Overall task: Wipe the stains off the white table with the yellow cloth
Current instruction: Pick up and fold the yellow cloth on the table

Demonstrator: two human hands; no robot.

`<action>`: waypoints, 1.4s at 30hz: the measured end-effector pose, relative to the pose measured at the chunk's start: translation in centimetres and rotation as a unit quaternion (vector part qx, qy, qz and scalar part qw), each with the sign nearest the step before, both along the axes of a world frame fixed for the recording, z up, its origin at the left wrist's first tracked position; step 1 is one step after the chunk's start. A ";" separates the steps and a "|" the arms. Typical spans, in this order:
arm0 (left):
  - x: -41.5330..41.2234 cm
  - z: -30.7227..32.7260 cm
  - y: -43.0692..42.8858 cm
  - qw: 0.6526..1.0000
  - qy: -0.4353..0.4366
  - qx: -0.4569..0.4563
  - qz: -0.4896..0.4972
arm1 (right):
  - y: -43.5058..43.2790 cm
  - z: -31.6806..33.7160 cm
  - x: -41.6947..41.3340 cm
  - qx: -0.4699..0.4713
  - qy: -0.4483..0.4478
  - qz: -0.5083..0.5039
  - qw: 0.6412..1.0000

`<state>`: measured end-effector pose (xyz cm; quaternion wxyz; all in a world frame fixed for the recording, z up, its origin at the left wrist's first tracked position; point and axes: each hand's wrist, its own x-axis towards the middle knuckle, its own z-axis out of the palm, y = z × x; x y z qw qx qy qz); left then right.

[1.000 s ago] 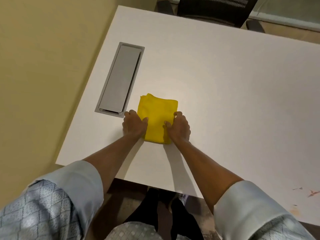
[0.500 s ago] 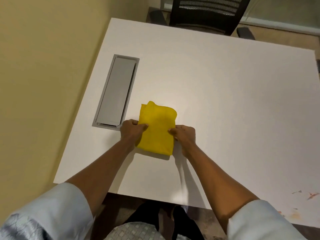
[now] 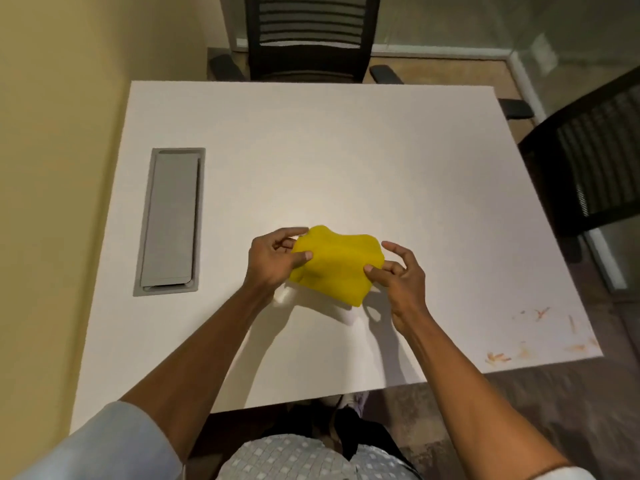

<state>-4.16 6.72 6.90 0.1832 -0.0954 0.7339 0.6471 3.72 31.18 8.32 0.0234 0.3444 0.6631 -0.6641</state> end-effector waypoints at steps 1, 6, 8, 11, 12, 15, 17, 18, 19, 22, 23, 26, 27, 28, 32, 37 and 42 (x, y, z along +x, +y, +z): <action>0.1 0.4 1.0 1.000 0.007 0.000 -0.020 | 0.9 0.5 0.7 0.011 0.010 0.004 1.000; 1.0 1.8 5.0 0.995 0.031 -0.024 -0.095 | 4.7 1.9 4.2 0.111 0.019 0.055 0.992; 1.5 2.3 6.5 0.992 0.046 -0.036 -0.116 | 5.9 2.3 5.4 0.168 0.001 0.091 0.982; 2.6 3.1 9.0 0.982 0.083 -0.068 -0.154 | 8.2 2.6 7.4 0.263 -0.031 0.137 0.954; 3.0 3.4 9.9 0.977 0.096 -0.082 -0.174 | 9.0 2.7 8.0 0.280 -0.035 0.150 0.947; 4.3 3.8 12.5 0.949 0.139 -0.147 -0.243 | 11.4 3.2 9.8 0.296 -0.044 0.168 0.939; 5.4 4.1 14.6 0.934 0.159 -0.181 -0.265 | 13.1 3.4 11.3 0.294 -0.043 0.161 0.941; 5.8 4.2 15.4 0.931 0.162 -0.191 -0.265 | 13.9 3.5 12.0 0.296 -0.038 0.154 0.942; 6.4 4.3 16.4 0.930 0.163 -0.200 -0.263 | 14.9 3.6 12.9 0.300 -0.035 0.148 0.942; 8.0 4.5 19.5 0.925 0.170 -0.215 -0.263 | 18.3 3.6 15.6 0.291 -0.016 0.108 0.950; 8.4 4.5 20.4 0.925 0.167 -0.210 -0.269 | 19.4 3.6 16.3 0.273 -0.009 0.090 0.958; 10.2 4.4 23.7 0.929 0.113 -0.191 -0.296 | 22.8 3.5 19.0 0.182 0.018 0.056 0.981; 10.7 4.4 24.7 0.933 0.082 -0.182 -0.300 | 23.9 3.5 19.9 0.150 0.025 0.048 0.987; 11.1 4.3 25.5 0.937 0.056 -0.168 -0.301 | 24.7 3.4 20.7 0.123 0.032 0.039 0.991; 12.9 3.7 29.1 0.941 0.003 -0.117 -0.316 | 28.0 2.8 23.8 0.082 0.056 0.029 0.995; 15.3 1.8 32.5 0.931 0.029 -0.157 -0.328 | 29.9 1.6 25.9 0.077 0.032 0.103 0.991; 15.8 0.8 34.6 0.912 0.043 -0.170 -0.371 | 30.8 0.1 26.1 0.127 0.019 0.115 0.985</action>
